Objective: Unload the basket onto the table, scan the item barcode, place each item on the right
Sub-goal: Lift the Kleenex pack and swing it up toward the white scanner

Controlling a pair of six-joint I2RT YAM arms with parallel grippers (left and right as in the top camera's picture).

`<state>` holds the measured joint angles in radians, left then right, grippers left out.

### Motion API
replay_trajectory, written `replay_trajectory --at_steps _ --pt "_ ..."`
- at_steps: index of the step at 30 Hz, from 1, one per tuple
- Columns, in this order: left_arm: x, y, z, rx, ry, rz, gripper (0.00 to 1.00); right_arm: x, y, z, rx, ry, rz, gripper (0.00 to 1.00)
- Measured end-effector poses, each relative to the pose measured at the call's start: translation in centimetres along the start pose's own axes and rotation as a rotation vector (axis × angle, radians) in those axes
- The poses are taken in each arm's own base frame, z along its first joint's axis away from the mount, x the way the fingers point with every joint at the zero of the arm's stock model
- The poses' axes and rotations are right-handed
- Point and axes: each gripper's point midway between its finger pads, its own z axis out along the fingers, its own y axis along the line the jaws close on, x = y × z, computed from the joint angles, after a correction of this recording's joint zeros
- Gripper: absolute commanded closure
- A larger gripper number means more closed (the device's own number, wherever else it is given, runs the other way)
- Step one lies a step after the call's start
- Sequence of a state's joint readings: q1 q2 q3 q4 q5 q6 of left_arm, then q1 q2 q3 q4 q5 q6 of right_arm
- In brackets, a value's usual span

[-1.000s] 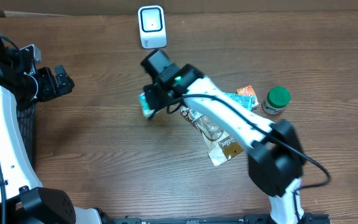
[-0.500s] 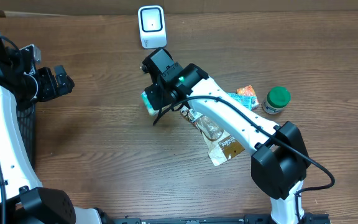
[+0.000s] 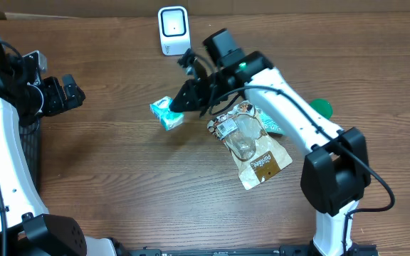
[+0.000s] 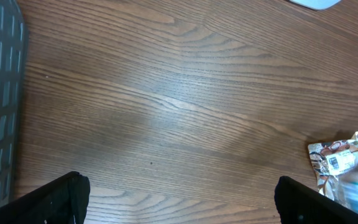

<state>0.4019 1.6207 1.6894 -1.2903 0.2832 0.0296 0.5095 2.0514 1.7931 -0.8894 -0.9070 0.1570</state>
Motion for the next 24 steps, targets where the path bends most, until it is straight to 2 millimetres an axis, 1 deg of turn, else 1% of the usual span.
replay_trajectory --at_steps 3,4,5,8,11,15,17,19,21,23,24 --pt "0.0 0.0 0.0 0.000 -0.001 0.000 0.01 -0.4 1.2 -1.9 -0.141 -0.007 0.023 0.96" --pt "0.0 0.0 0.0 0.000 -0.001 0.000 0.00 -0.6 1.6 -3.0 -0.201 -0.013 0.033 0.96" --pt "0.0 0.0 0.0 0.000 0.000 0.000 0.00 -0.7 1.7 -3.3 -0.222 -0.015 0.036 0.96" --pt "0.0 0.0 0.0 0.000 -0.001 0.000 0.01 -1.1 2.2 -5.3 -0.319 -0.031 0.051 0.96" --pt "0.0 0.0 0.0 0.000 0.000 0.000 0.00 -1.5 2.3 -7.2 -0.387 -0.052 0.062 0.96" --pt "0.0 0.0 0.0 0.000 0.000 0.000 0.00 -1.9 1.9 -9.0 -0.423 -0.080 0.079 0.96" --pt "0.0 0.0 0.0 0.000 0.000 0.000 0.00 -2.0 1.3 -9.4 -0.410 -0.089 0.098 0.96" --pt "0.0 0.0 0.0 0.000 0.000 0.000 0.01 -1.9 0.1 -9.3 -0.346 -0.094 0.137 0.96" --pt "0.0 0.0 0.0 0.000 0.000 0.000 0.00 -1.4 -1.7 -8.5 -0.234 -0.088 0.187 0.96" --pt "0.0 0.0 0.0 0.000 -0.001 0.000 0.00 -0.5 -4.0 -7.6 -0.070 -0.066 0.241 0.96" --pt "0.0 0.0 0.0 0.000 0.000 0.000 0.00 -0.1 -4.7 -7.2 0.004 -0.052 0.253 0.96"
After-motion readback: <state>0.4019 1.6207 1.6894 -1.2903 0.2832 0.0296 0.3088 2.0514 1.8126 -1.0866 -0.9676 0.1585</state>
